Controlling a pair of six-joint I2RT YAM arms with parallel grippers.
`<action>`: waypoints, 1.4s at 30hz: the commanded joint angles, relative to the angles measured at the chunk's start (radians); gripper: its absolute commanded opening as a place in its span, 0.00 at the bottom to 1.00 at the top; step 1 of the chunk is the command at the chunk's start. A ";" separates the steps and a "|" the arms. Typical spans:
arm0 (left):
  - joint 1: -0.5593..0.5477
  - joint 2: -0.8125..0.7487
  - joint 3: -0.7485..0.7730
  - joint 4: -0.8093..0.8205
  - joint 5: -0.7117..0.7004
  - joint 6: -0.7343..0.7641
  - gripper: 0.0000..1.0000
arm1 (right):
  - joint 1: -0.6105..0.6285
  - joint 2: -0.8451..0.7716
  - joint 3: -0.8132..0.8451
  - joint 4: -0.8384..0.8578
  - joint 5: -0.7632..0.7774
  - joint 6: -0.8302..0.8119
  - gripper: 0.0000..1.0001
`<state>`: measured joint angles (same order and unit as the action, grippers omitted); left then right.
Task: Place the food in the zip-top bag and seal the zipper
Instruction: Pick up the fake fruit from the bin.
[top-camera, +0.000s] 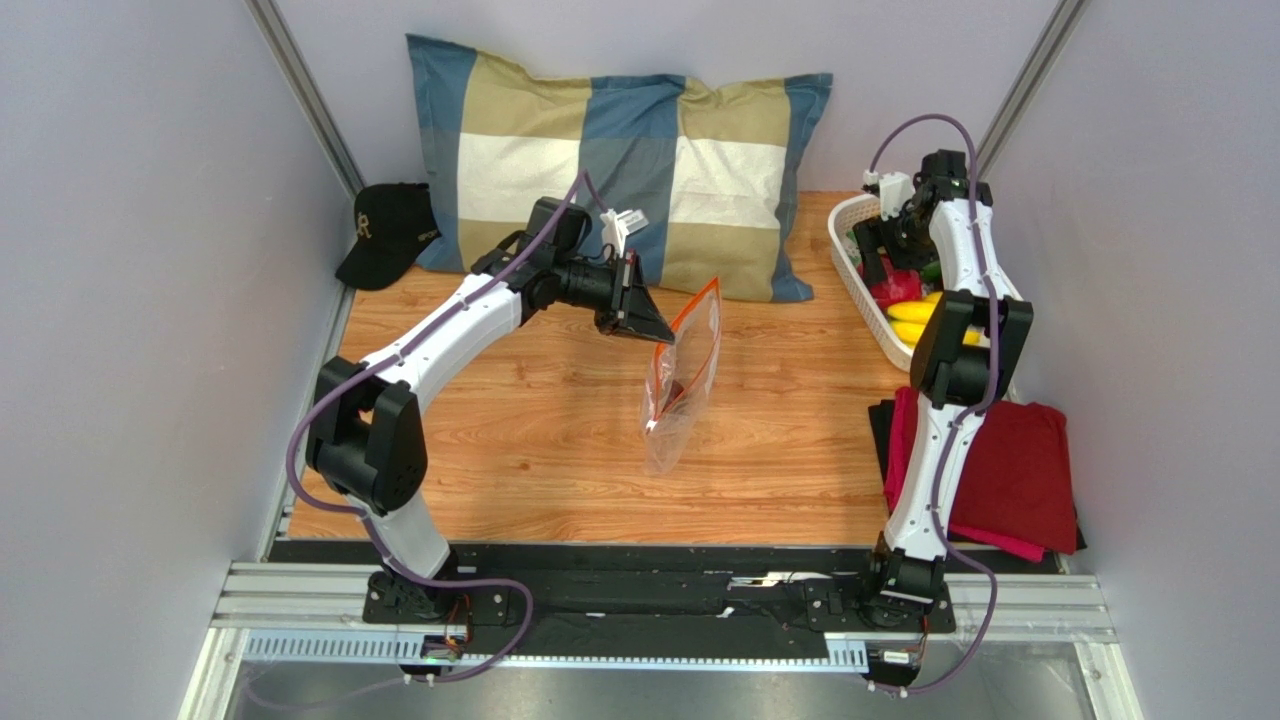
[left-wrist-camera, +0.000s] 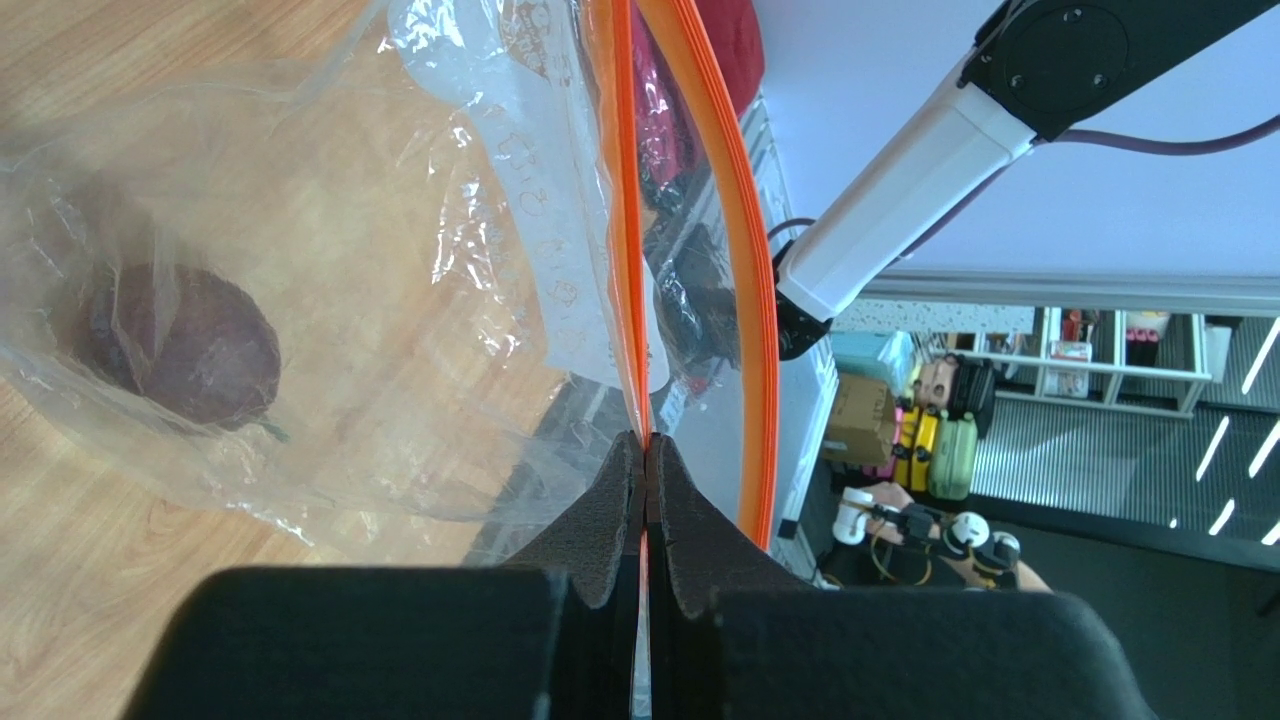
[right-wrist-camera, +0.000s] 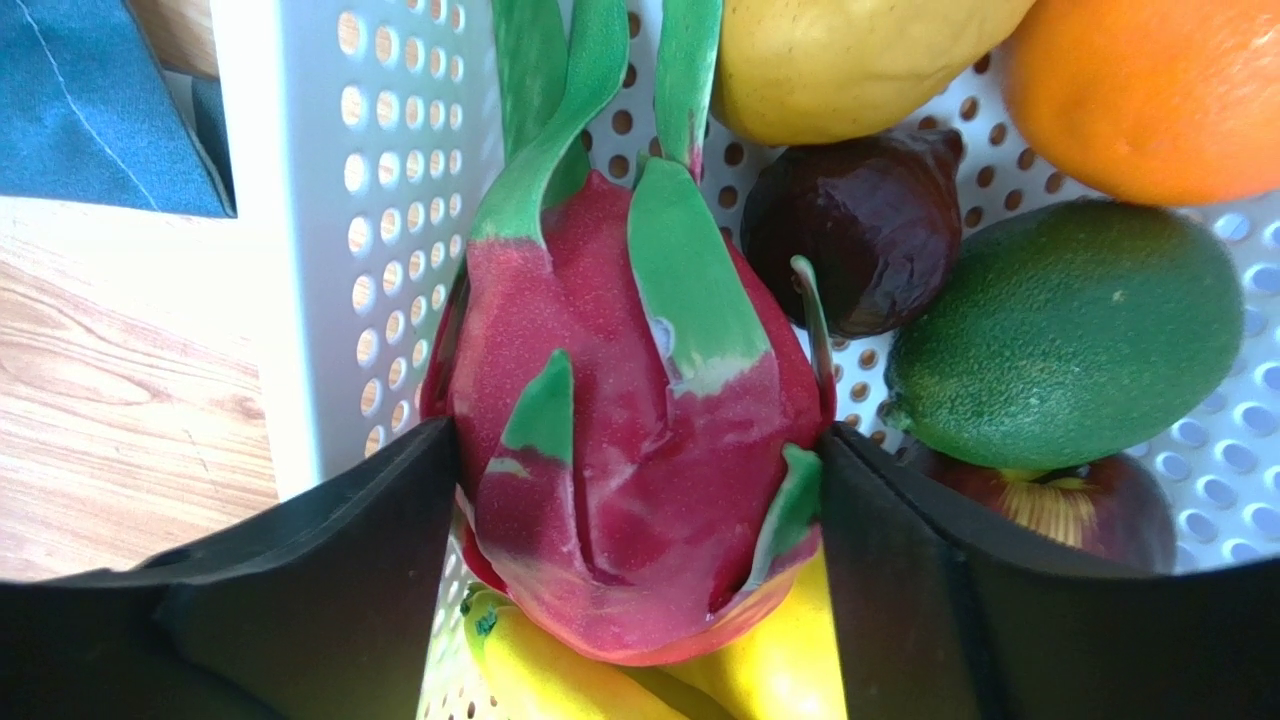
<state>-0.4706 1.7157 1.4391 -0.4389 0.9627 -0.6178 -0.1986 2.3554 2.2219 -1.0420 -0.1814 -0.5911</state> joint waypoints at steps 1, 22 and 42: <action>0.003 0.001 0.043 -0.007 0.007 0.027 0.00 | -0.012 -0.002 -0.007 -0.003 0.022 -0.003 0.54; 0.003 0.004 0.055 -0.011 0.001 0.023 0.00 | -0.079 -0.295 -0.088 0.189 -0.240 0.250 0.00; 0.003 0.033 0.035 0.123 0.042 -0.118 0.00 | 0.100 -0.850 -0.690 1.068 -0.669 1.244 0.01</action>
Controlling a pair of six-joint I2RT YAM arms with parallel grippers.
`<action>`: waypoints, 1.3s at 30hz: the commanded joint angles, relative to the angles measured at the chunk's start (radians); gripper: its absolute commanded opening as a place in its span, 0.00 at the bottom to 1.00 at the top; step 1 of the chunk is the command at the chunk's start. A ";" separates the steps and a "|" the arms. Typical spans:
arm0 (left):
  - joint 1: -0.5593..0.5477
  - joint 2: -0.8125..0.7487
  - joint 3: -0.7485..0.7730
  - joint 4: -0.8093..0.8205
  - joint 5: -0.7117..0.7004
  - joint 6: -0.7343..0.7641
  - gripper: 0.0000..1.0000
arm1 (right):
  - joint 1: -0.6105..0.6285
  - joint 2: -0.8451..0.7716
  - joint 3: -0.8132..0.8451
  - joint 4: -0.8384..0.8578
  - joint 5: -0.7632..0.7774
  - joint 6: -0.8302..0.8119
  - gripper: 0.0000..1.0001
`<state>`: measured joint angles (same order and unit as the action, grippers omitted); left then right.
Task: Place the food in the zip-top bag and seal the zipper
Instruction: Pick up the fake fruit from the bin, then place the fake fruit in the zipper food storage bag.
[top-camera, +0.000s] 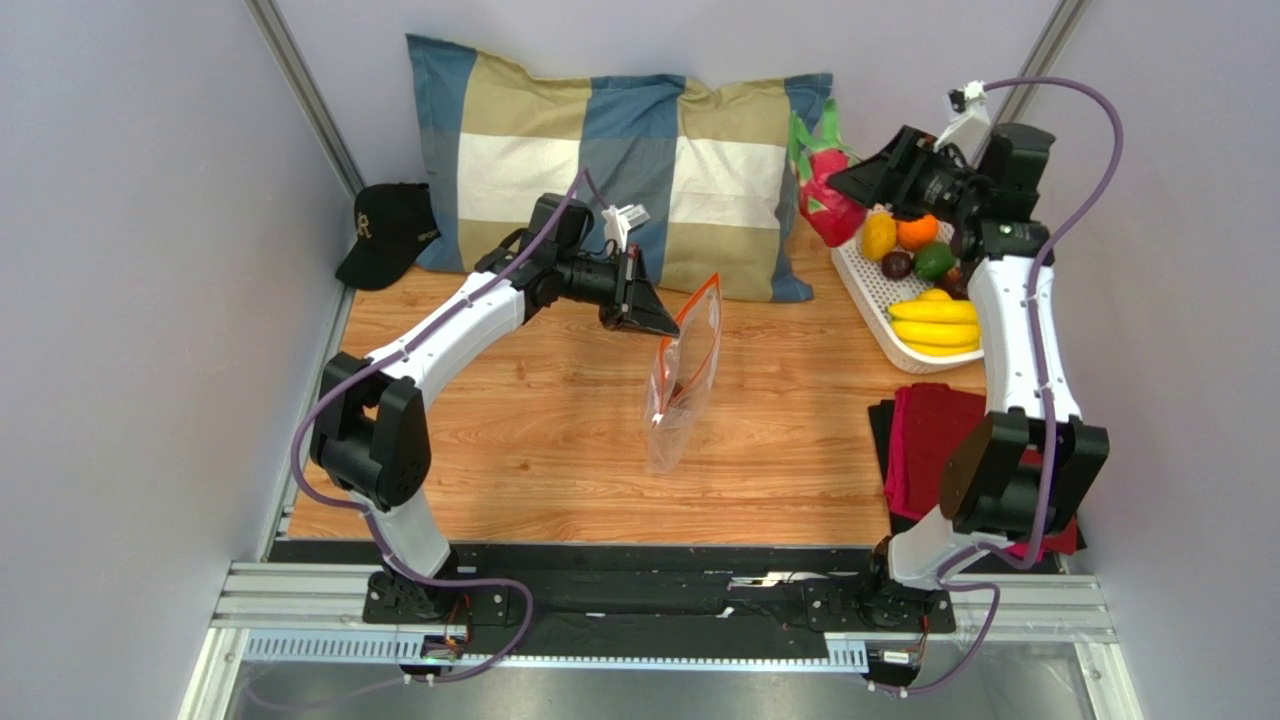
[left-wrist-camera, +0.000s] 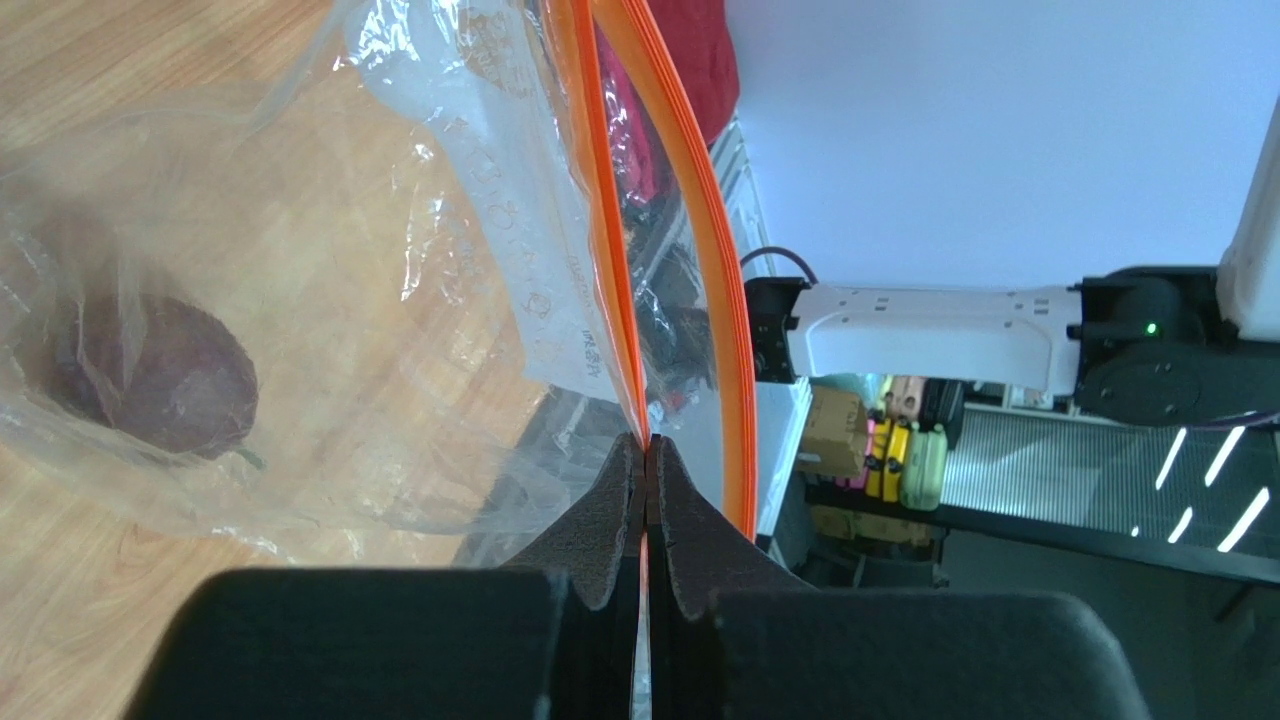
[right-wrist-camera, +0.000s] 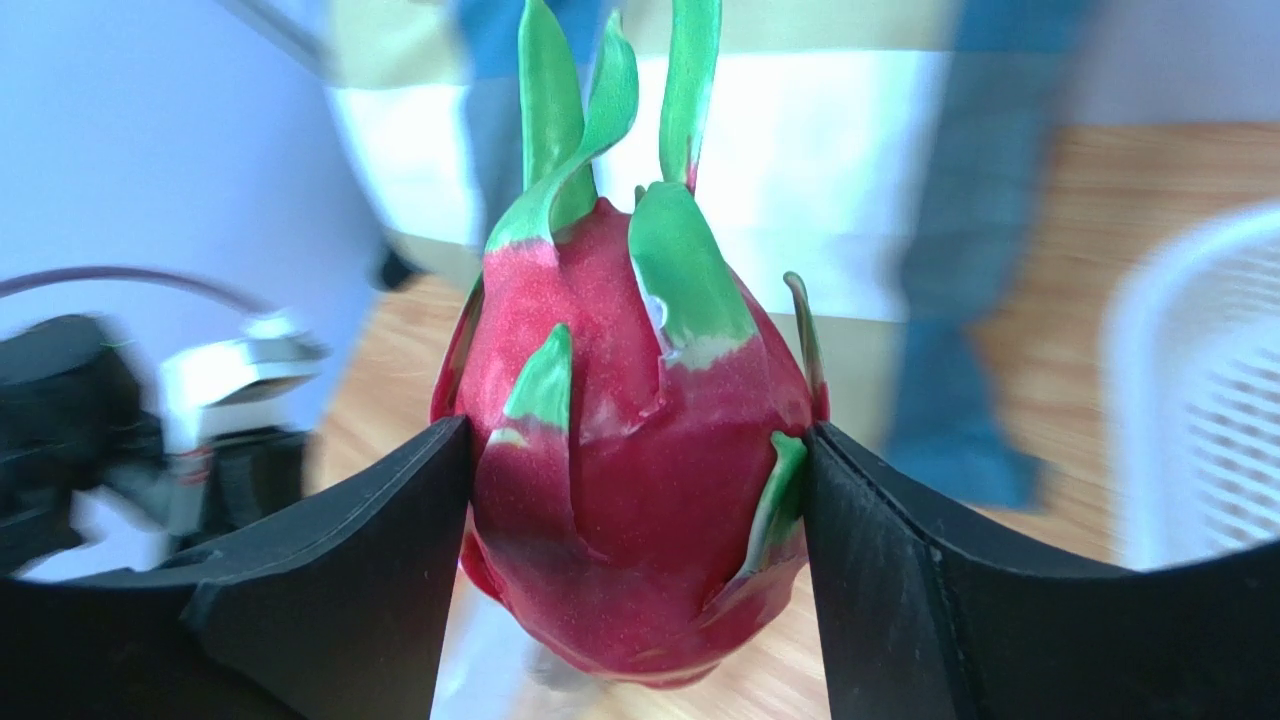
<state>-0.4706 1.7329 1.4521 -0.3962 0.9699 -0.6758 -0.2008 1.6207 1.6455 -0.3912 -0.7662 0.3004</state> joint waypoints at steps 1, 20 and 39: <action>0.003 0.016 0.024 0.094 0.035 -0.073 0.00 | 0.127 -0.133 -0.139 0.451 -0.052 0.383 0.01; 0.046 0.056 -0.197 0.694 0.085 -0.556 0.00 | 0.580 -0.372 -0.726 0.861 0.338 0.419 0.00; 0.078 0.013 -0.251 0.760 0.089 -0.616 0.00 | 0.690 -0.446 -0.816 0.395 0.501 -0.058 0.00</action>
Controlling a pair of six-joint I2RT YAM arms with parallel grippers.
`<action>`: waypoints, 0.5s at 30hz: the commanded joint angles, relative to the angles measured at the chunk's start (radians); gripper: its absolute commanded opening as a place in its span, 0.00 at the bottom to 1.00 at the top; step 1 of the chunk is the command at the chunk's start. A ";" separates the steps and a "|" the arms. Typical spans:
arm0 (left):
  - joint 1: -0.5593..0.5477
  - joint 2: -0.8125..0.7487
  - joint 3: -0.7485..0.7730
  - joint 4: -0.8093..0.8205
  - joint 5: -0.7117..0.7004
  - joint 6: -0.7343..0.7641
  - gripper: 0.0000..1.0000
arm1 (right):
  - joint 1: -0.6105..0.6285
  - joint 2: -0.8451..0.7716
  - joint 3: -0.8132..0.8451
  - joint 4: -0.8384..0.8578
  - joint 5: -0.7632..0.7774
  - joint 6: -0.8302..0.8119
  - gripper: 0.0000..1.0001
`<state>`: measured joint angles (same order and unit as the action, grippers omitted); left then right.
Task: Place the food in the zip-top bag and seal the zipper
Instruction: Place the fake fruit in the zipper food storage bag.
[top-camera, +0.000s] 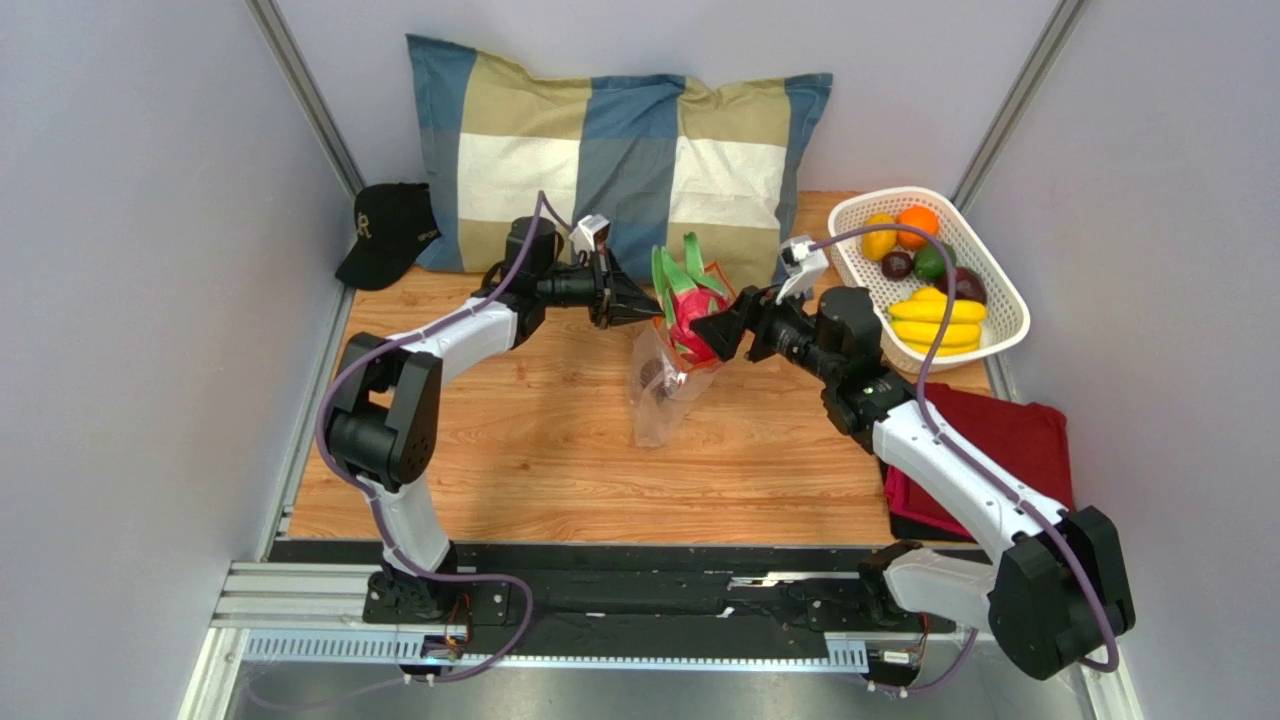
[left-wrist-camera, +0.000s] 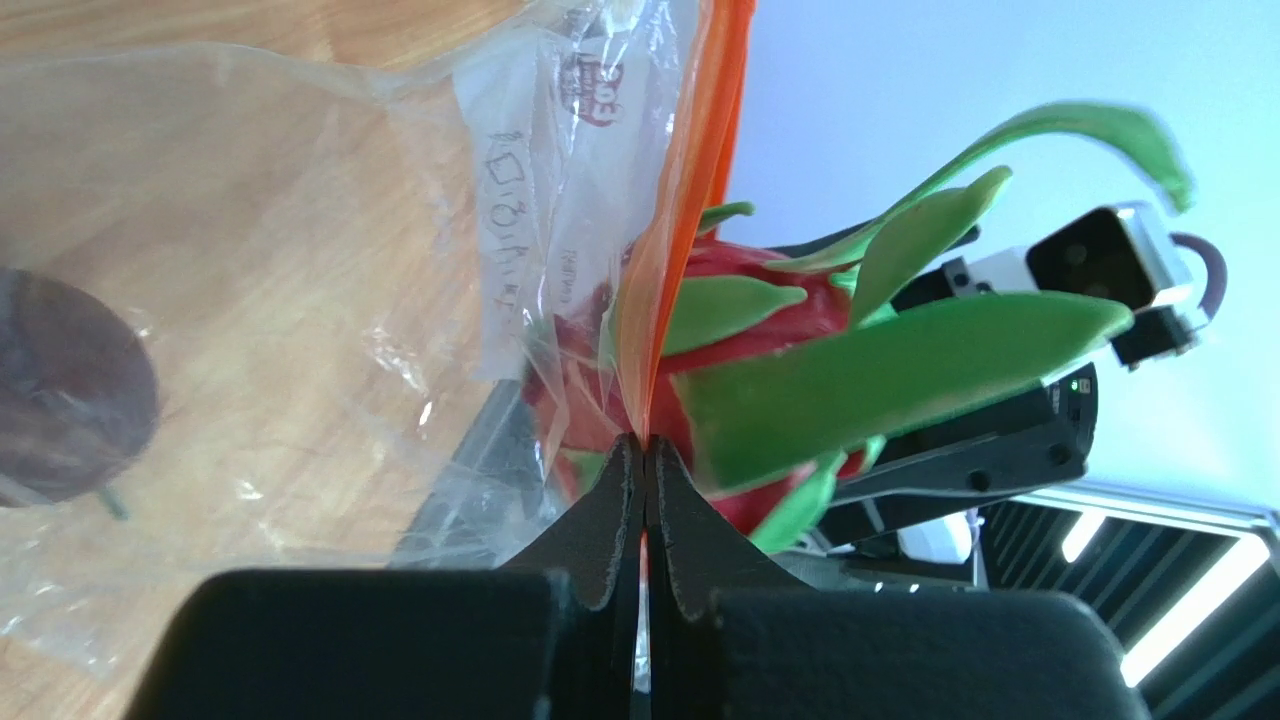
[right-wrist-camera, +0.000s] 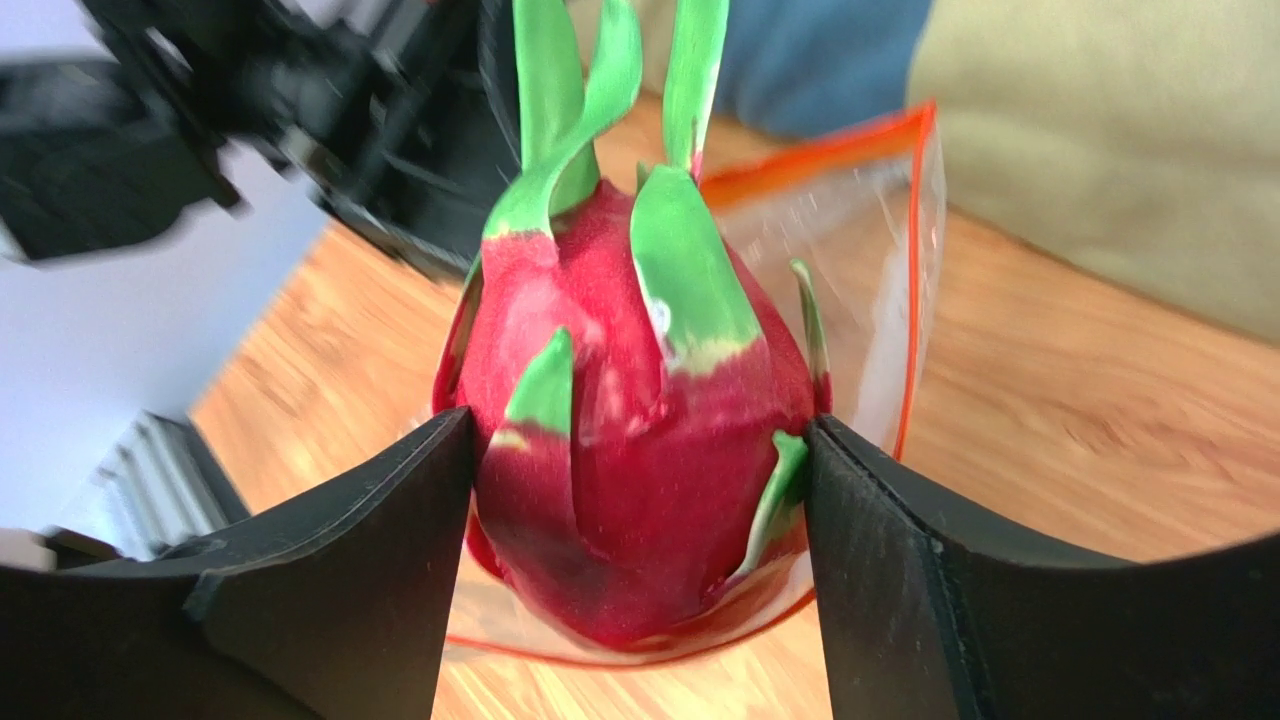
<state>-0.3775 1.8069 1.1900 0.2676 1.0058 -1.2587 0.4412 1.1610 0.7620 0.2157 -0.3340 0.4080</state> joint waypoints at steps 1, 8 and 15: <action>-0.015 -0.067 0.011 0.096 0.051 -0.033 0.00 | 0.054 0.022 0.080 -0.316 0.104 -0.173 0.00; -0.012 -0.078 0.014 0.084 0.047 -0.018 0.00 | 0.071 0.164 0.262 -0.645 0.161 -0.273 0.00; -0.012 -0.084 0.019 0.053 0.060 0.016 0.00 | 0.068 0.207 0.379 -0.638 -0.127 -0.210 0.03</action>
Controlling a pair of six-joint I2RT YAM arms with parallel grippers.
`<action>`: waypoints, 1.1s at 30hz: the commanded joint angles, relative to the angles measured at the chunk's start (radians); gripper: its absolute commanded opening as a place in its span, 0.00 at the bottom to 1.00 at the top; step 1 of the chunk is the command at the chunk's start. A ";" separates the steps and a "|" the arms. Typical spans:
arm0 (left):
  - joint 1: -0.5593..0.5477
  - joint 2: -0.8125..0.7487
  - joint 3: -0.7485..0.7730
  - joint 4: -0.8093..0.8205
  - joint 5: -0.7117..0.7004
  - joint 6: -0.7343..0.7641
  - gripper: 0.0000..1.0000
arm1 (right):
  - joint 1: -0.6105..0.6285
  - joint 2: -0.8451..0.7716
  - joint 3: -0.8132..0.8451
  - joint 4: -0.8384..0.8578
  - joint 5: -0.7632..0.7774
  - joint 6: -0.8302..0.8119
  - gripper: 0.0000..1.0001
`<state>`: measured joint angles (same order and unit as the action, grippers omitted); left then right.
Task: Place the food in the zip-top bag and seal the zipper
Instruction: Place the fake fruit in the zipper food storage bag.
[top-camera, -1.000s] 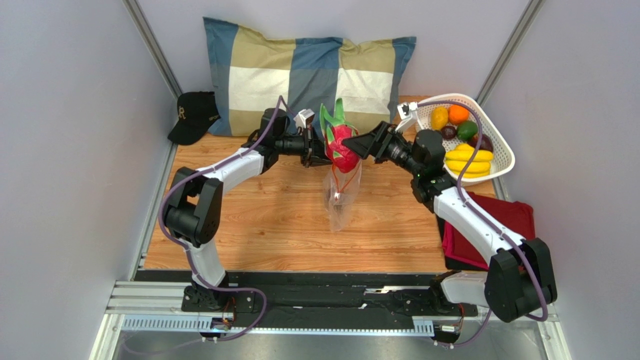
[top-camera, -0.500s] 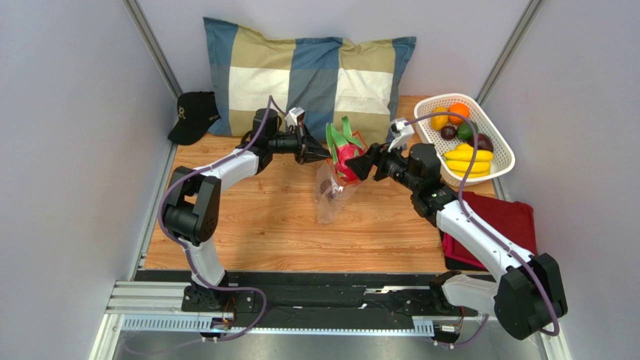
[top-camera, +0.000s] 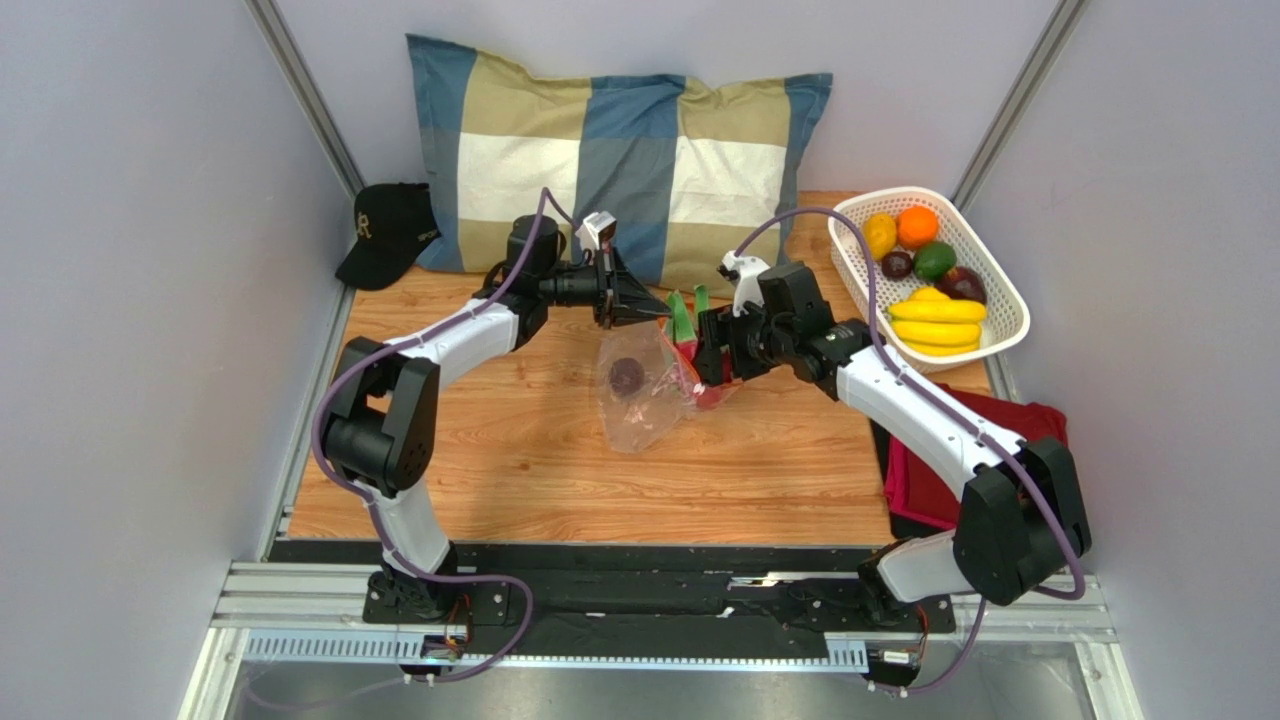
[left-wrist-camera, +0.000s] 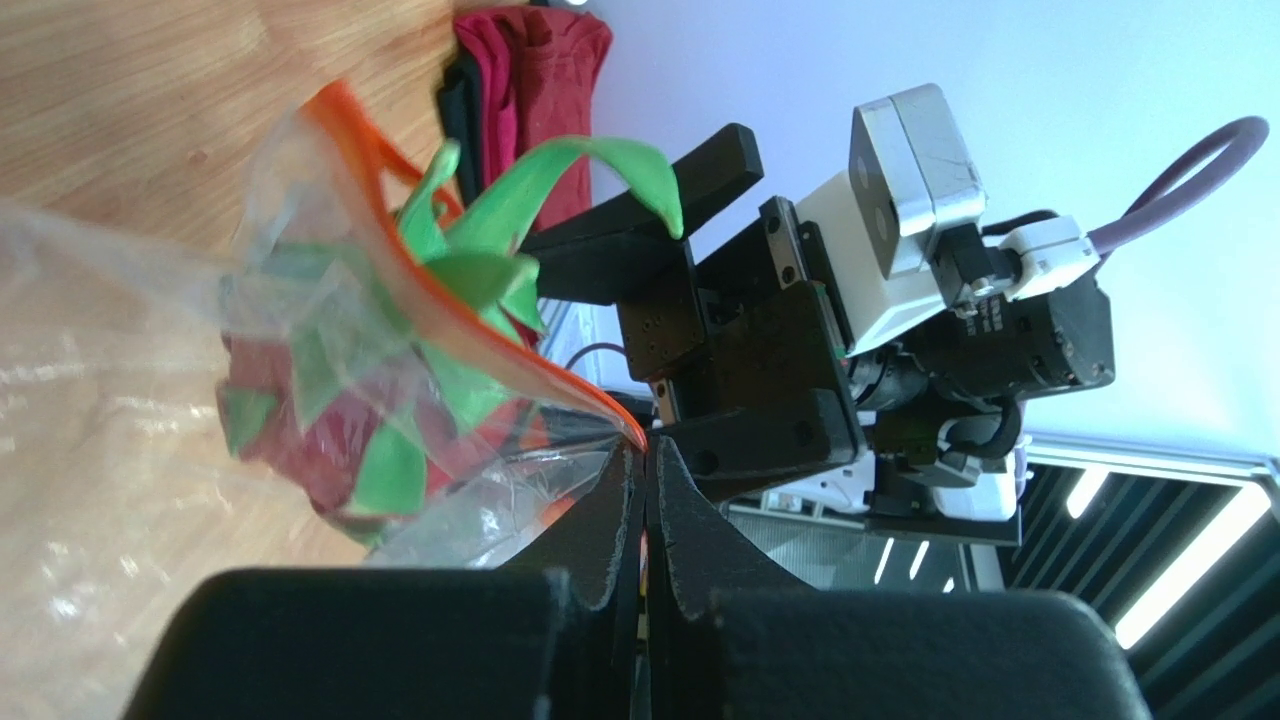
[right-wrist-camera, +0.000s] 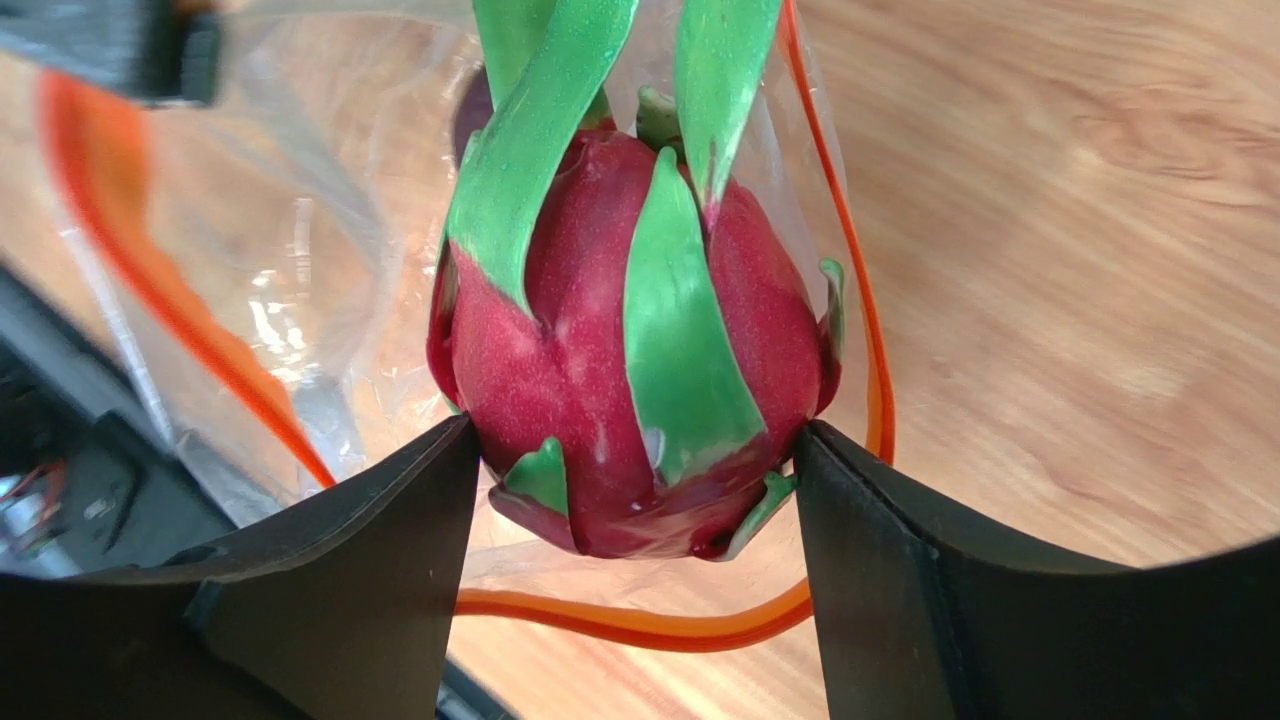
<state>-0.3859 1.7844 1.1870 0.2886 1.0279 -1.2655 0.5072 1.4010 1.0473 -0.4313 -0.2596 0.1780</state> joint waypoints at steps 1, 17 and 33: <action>-0.004 -0.068 0.022 0.032 0.044 0.026 0.00 | 0.002 -0.034 0.106 0.034 -0.242 0.034 0.11; -0.002 -0.118 0.017 0.130 0.120 0.011 0.00 | -0.279 -0.043 0.152 -0.121 -0.693 0.031 0.93; -0.001 -0.073 0.040 0.124 0.026 -0.051 0.00 | -0.286 -0.269 -0.316 0.218 -0.492 0.169 0.68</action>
<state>-0.3851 1.7130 1.1828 0.3534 1.0698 -1.2831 0.2214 1.1595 0.7662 -0.3702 -0.8028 0.3058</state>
